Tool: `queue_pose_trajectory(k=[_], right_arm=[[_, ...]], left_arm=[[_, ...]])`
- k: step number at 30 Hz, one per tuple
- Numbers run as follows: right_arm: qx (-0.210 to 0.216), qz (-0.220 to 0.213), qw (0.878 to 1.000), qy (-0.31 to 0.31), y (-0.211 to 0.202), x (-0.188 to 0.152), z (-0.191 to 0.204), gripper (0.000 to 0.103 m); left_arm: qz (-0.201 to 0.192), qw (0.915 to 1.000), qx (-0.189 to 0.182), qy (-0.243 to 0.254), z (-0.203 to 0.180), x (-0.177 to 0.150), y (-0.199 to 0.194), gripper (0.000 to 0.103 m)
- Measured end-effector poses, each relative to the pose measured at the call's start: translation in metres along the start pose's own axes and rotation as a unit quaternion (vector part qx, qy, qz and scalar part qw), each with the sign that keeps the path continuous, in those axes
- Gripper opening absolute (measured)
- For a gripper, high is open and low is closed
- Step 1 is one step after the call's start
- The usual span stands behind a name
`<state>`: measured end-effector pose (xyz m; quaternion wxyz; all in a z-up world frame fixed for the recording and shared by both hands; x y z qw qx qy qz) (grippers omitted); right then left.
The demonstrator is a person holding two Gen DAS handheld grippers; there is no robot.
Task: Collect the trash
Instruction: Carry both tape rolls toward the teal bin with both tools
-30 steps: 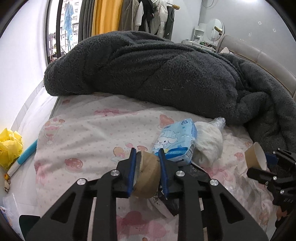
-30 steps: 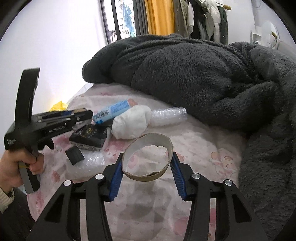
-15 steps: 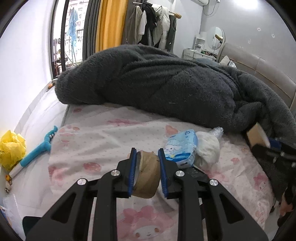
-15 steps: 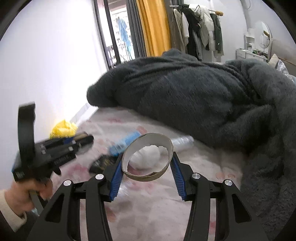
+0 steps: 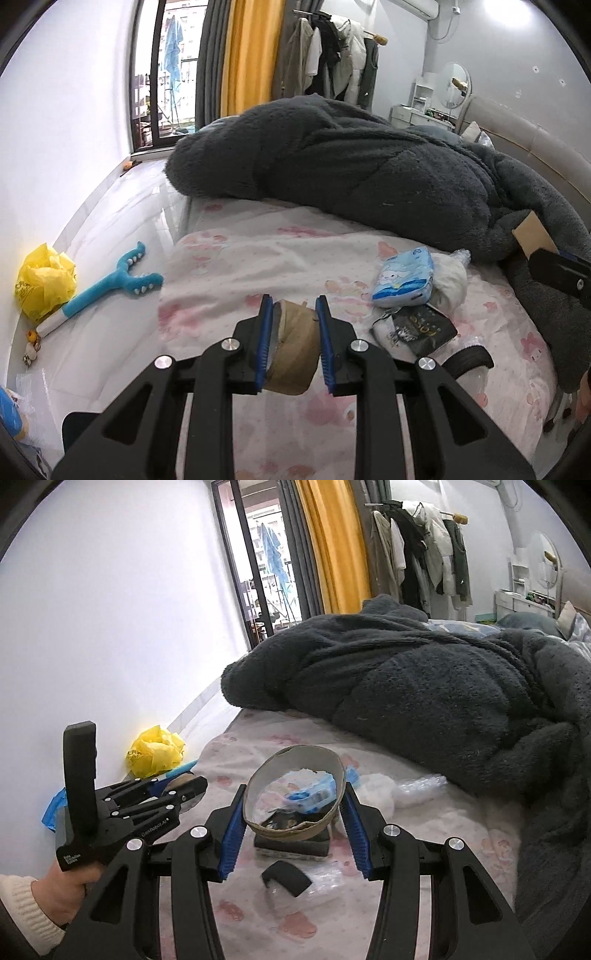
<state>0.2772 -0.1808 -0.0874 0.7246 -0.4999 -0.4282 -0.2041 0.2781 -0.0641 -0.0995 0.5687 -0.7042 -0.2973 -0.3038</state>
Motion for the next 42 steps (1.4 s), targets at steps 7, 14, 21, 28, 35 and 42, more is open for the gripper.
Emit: queue_pose_trajectory(k=[7,14,21,28,35,42], right_arm=[[0.010,0.000,1.000,0.001,0.004,-0.005,0.021,0.050],[0.035,-0.002,0.999,0.003,0.011,0.001,0.051,0.050],[0.057,-0.001,0.998,-0.019,0.026,0.012,0.092,0.050],[0.082,0.008,0.996,-0.030,0.042,0.016,0.126,0.050],[0.108,0.019,0.993,-0.034,0.057,0.018,0.157,0.050],[0.119,0.038,0.991,-0.055,0.079,0.014,0.190,0.050]], left_arm=[[-0.005,0.9999,0.005,-0.009,0.019,-0.003,-0.019,0.025],[0.014,0.9997,0.017,-0.013,0.050,-0.014,-0.025,0.025],[0.031,0.9988,0.031,-0.021,0.091,-0.024,-0.031,0.025],[0.051,0.9973,0.044,-0.029,0.126,-0.035,-0.031,0.025],[0.070,0.9956,0.054,-0.030,0.155,-0.046,-0.032,0.025],[0.099,0.9920,0.064,-0.047,0.188,-0.061,-0.032,0.025]])
Point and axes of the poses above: each gripper's, at about its wrist camera, not at the fingertips, and y roughly the way its jaws point, z to its left, x to its top, the point moved 6 cm from there along y, roughly the way its jaws point, and after that the axes turned 5 degrees about -y, right-handed, at the moved point
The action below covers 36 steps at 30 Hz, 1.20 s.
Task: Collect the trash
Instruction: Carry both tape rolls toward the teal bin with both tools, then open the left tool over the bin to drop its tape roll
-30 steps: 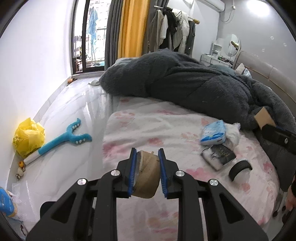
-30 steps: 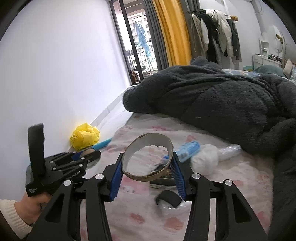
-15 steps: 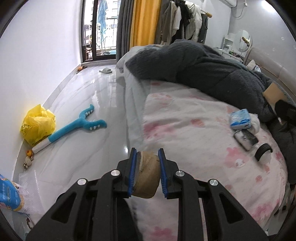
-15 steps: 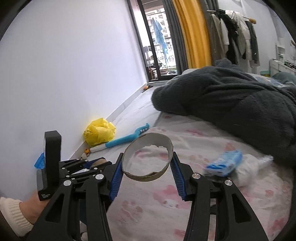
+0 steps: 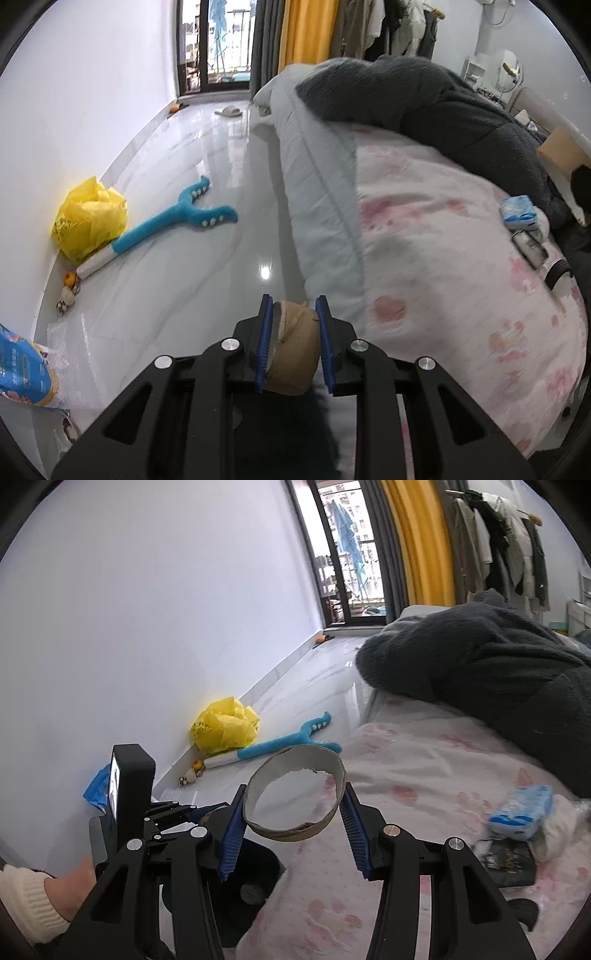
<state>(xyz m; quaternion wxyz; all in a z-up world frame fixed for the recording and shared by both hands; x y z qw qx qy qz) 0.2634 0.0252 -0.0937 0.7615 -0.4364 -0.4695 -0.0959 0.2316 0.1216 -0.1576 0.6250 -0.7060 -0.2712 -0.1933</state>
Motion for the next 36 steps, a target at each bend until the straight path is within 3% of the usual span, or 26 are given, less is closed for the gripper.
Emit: queue_pose_trajectory(k=[12,28,31,36], right_arm=[[0.027,0.028,0.999,-0.032,0.043,0.004,0.049,0.050],[0.050,0.069,0.994,-0.065,0.095,-0.005,0.104,0.050],[0.053,0.080,0.993,-0.069,0.107,-0.008,0.113,0.050],[0.050,0.112,0.990,-0.072,0.130,-0.019,0.122,0.050]], left_arm=[[0.085,0.9954,0.027,-0.034,0.066,-0.047,0.029,0.025],[0.184,0.9815,0.034,-0.041,0.105,-0.095,0.051,0.027],[0.188,0.9808,0.023,-0.046,0.110,-0.098,0.049,0.056],[0.177,0.9828,0.020,-0.049,0.119,-0.096,0.041,0.062]])
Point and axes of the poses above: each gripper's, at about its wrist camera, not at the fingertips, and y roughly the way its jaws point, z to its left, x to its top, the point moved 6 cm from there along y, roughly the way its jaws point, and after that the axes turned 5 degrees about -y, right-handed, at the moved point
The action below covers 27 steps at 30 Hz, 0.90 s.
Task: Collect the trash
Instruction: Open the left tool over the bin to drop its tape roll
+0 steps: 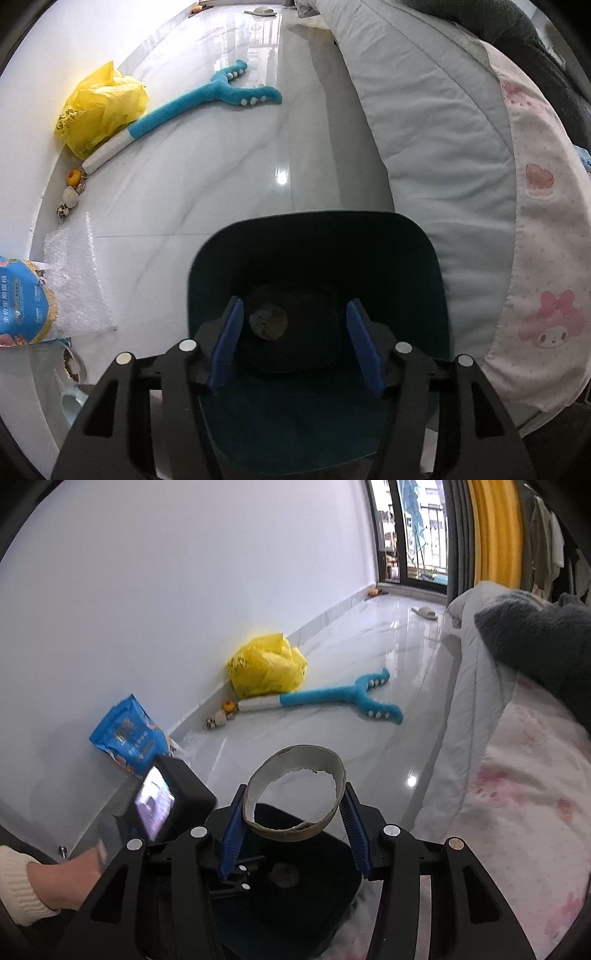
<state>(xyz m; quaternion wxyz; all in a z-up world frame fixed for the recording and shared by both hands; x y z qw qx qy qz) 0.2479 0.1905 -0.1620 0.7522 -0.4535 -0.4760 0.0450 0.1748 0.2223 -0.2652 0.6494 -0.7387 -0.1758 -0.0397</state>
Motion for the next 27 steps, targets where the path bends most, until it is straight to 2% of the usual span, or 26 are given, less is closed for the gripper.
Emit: queue_pose_trajectory(k=[4,10,18,23,27], right_arm=[[-0.004,0.033,0.999,0.009,0.026,-0.007,0.003,0.050],[-0.003,0.077,0.997,0.030,0.057,-0.025,0.000,0.050],[0.001,0.131,0.991,0.039,0.098,-0.052,0.011,0.050],[0.005,0.166,0.986,0.026,0.119,-0.067,0.026,0.050],[0.010,0.194,0.981,0.017,0.134,-0.083,0.037,0.050]], left_arm=[[-0.025,0.9997,0.000,-0.004,0.008,0.007,-0.012,0.064],[-0.095,0.9951,-0.020,-0.018,0.021,0.023,-0.048,0.065],[-0.192,0.9794,-0.060,-0.020,0.019,0.051,-0.112,0.067],[-0.224,0.9715,-0.078,-0.013,0.013,0.062,-0.137,0.067],[-0.228,0.9693,-0.092,-0.018,0.011,0.063,-0.143,0.067]])
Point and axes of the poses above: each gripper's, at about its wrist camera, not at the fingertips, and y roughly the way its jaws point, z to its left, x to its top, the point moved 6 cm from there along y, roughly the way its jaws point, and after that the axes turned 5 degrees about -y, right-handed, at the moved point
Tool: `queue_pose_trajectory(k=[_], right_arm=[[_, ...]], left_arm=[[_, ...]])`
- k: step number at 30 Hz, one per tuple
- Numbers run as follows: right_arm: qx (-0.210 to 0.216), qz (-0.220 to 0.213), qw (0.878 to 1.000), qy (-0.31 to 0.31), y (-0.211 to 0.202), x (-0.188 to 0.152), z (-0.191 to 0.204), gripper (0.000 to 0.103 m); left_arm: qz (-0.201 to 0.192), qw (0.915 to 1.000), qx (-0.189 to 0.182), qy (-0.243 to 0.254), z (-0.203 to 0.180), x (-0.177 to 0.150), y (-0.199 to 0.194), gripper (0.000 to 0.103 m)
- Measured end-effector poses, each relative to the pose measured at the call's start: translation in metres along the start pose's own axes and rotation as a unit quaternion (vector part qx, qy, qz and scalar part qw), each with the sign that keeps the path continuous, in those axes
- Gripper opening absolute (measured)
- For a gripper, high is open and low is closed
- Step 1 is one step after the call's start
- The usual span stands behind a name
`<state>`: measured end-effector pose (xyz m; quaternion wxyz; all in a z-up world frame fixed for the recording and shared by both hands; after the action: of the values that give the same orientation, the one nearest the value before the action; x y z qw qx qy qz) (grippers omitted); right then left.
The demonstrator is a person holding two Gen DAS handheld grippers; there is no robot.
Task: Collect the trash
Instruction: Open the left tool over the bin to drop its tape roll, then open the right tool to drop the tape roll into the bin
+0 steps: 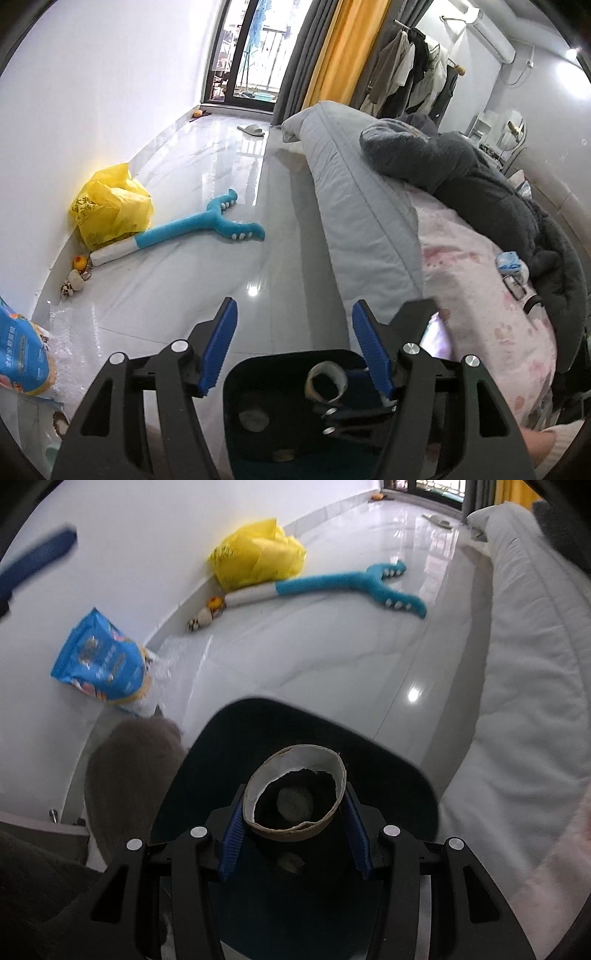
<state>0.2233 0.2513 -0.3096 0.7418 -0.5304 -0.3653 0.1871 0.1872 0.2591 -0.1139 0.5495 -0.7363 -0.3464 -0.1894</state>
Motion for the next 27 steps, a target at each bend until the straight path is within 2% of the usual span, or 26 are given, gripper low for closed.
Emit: queue_pose_trajectory(k=[6,16,20,22,27], right_arm=[[0.005,0.039,0.999,-0.005,0.024,-0.011,0.008,0.050],[-0.003,0.102,0.995,-0.001,0.057,-0.038,0.004,0.051],[-0.006,0.114,0.993,-0.003,0.061,-0.044,0.003,0.053],[-0.006,0.116,0.993,-0.004,0.060,-0.046,0.004,0.062],[-0.012,0.108,0.994,-0.013,0.050,-0.050,0.003,0.064]], left_arm=[[-0.005,0.9998,-0.016,-0.011,-0.003,0.005,-0.007,0.069],[-0.037,0.9982,-0.047,-0.004,-0.020,0.017,-0.027,0.082],[-0.051,0.9974,-0.051,-0.004,-0.023,0.023,-0.034,0.082],[-0.057,0.9969,-0.054,-0.007,-0.025,0.026,-0.037,0.083],[-0.070,0.9961,-0.053,0.000,-0.034,0.033,-0.042,0.083]])
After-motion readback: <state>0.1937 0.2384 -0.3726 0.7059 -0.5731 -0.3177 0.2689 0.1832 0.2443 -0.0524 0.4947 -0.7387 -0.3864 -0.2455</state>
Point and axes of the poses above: each gripper's, at about its wrist camera, not at the fingertips, and y roughly the way its jaws point, z to its left, x to its top, the point moved 6 cm from there along y, roughly the way its jaws point, and after that the axes turned 5 degrees about -y, right-handed, at the moved point
